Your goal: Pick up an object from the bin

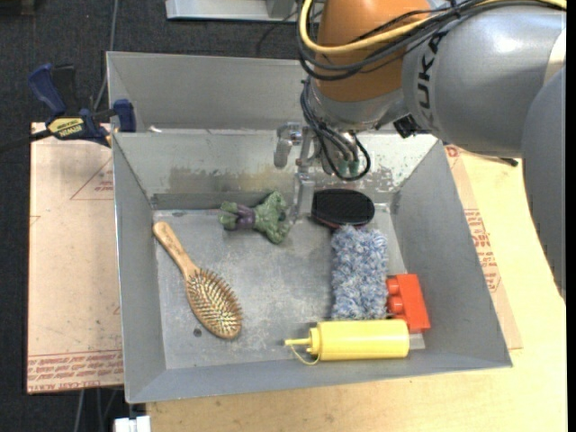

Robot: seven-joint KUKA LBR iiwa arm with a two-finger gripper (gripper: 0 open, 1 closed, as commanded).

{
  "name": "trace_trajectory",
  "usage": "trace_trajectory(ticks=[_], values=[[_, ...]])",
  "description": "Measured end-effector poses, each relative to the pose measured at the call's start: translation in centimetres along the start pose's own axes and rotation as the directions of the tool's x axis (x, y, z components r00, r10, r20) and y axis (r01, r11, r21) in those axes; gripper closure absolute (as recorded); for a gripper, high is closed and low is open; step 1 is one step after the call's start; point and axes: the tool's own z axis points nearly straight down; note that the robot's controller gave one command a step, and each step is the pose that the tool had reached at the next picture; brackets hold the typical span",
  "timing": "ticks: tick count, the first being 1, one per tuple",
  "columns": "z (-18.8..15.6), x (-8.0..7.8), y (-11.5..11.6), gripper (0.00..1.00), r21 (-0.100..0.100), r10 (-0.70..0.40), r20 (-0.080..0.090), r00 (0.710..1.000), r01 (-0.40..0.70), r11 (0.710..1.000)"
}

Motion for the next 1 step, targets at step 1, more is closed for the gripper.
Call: trace_trajectory(ticks=[1], values=[[-0.94,5.48,-8.13,0.00,0.002,-0.164,-0.004,0.986,0.164,0.986]])
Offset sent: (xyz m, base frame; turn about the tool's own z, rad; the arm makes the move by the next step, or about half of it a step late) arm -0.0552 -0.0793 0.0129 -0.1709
